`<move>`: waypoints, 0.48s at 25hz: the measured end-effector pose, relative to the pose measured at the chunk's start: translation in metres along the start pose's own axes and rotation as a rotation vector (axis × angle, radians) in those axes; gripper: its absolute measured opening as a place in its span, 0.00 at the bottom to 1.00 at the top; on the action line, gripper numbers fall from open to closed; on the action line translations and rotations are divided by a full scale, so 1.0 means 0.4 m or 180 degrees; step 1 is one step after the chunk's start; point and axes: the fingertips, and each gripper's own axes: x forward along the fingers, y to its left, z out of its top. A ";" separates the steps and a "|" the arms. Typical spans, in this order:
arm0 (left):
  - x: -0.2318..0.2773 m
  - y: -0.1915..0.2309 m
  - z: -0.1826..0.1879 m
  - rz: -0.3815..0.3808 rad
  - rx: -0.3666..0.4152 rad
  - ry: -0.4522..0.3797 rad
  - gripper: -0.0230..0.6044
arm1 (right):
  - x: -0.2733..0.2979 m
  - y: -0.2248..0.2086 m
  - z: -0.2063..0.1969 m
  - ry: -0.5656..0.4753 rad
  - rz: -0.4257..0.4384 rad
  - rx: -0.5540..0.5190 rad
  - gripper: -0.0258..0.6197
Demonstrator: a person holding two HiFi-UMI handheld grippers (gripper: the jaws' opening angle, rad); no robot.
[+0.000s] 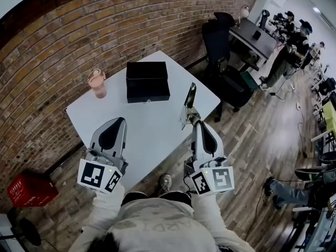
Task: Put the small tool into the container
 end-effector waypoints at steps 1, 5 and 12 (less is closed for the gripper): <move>0.021 -0.001 0.000 0.0018 0.0006 -0.0003 0.04 | 0.017 -0.018 0.003 -0.0003 0.0019 0.0003 0.06; 0.097 -0.005 -0.006 0.0112 0.0029 -0.0007 0.04 | 0.079 -0.085 0.006 -0.0004 0.0111 0.0012 0.06; 0.213 -0.021 -0.015 0.0303 0.0084 -0.0037 0.04 | 0.167 -0.194 -0.011 -0.0019 0.0344 0.0087 0.06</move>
